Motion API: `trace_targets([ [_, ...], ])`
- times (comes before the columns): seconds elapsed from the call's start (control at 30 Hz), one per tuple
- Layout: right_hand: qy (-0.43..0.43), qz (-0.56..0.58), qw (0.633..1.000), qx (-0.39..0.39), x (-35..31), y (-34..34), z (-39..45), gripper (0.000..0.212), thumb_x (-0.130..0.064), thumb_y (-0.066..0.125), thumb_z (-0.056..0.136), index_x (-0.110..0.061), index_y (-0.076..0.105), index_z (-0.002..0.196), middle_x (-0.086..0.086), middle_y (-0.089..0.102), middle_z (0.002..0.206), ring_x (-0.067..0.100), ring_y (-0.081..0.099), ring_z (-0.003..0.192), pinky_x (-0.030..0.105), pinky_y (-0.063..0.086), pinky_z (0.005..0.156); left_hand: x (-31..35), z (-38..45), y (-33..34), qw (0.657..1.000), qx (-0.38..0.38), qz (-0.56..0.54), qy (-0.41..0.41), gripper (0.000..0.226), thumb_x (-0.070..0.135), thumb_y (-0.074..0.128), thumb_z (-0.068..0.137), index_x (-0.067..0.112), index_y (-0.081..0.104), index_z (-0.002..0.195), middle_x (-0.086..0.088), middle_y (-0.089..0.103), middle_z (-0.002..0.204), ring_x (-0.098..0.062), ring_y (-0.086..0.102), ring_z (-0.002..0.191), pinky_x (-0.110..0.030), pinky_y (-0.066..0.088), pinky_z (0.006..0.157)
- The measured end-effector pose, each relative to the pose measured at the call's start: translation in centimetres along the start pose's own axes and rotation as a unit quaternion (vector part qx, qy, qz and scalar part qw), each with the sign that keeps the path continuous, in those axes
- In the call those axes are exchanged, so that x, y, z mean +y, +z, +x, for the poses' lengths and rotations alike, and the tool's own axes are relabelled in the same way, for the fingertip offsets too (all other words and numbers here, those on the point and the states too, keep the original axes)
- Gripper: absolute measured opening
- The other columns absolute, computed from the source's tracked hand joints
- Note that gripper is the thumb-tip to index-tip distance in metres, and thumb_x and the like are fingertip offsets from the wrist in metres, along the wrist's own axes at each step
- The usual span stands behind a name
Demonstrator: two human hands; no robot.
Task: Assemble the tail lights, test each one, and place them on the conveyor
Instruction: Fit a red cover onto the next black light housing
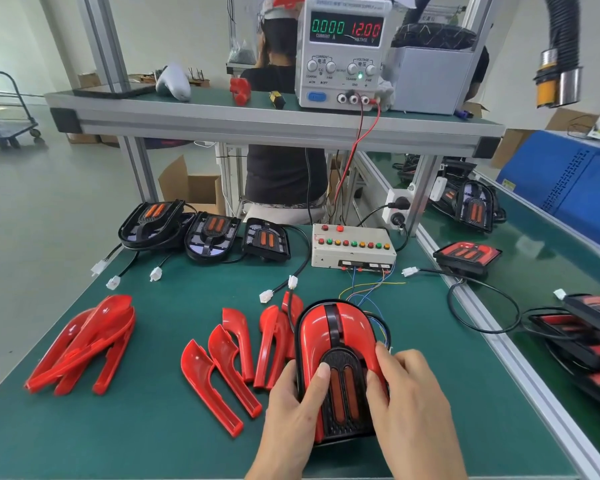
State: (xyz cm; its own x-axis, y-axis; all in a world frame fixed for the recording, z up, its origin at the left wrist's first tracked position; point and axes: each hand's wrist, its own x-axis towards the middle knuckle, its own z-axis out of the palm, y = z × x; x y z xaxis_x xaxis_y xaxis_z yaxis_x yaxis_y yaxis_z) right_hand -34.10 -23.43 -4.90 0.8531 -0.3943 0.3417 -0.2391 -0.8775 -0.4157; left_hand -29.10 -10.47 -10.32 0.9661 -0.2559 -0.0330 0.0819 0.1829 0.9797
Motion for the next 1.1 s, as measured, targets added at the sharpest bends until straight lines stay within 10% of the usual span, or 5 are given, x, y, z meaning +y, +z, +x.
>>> trace_targets([
  [0.47, -0.017, 0.004, 0.999, 0.051, 0.7, 1.1, 0.2, 0.037, -0.005, 0.09, 0.069, -0.004, 0.077, 0.103, 0.006, 0.061, 0.08, 0.031, 0.063, 0.06, 0.038, 0.05, 0.046, -0.6, 0.1, 0.2, 1.0, 0.023, 0.006, -0.009, 0.065, 0.075, 0.068, 0.074, 0.032, 0.065, 0.123, 0.009, 0.073, 0.117, -0.013, 0.066, 0.116, -0.042, 0.05, 0.105],
  [0.83, -0.05, -0.022, 0.996, 0.067, 0.9, 1.8, 0.0, 0.044, -0.008, 0.091, 0.068, -0.005, 0.077, 0.11, 0.005, 0.058, 0.079, 0.027, 0.059, 0.06, 0.037, 0.049, 0.044, -0.1, 0.1, 0.1, 1.0, 0.004, 0.001, 0.003, 0.044, 0.07, 0.066, 0.079, 0.042, 0.068, 0.113, 0.008, 0.075, 0.114, -0.011, 0.069, 0.11, -0.039, 0.054, 0.1],
  [1.0, -0.095, -0.028, 0.992, 0.074, 1.4, 2.2, 0.0, 0.046, -0.015, 0.084, 0.078, -0.012, 0.075, 0.123, 0.008, 0.06, 0.086, 0.03, 0.057, 0.069, 0.043, 0.05, 0.054, 0.1, 0.3, -0.1, 0.999, -0.002, -0.035, -0.017, 0.057, 0.066, 0.07, 0.08, 0.029, 0.065, 0.124, 0.006, 0.074, 0.117, -0.012, 0.07, 0.112, -0.031, 0.057, 0.093],
  [1.1, -0.061, 0.162, 0.985, -0.017, 1.9, 1.9, 0.0, 0.05, -0.016, 0.062, 0.098, -0.037, 0.055, 0.142, -0.007, 0.056, 0.102, 0.013, 0.059, 0.092, 0.018, 0.048, 0.08, 0.3, 0.3, -0.2, 0.998, 0.006, -0.057, -0.031, 0.041, 0.054, 0.069, 0.088, 0.029, 0.068, 0.121, 0.003, 0.075, 0.118, -0.015, 0.069, 0.114, -0.025, 0.057, 0.09],
])
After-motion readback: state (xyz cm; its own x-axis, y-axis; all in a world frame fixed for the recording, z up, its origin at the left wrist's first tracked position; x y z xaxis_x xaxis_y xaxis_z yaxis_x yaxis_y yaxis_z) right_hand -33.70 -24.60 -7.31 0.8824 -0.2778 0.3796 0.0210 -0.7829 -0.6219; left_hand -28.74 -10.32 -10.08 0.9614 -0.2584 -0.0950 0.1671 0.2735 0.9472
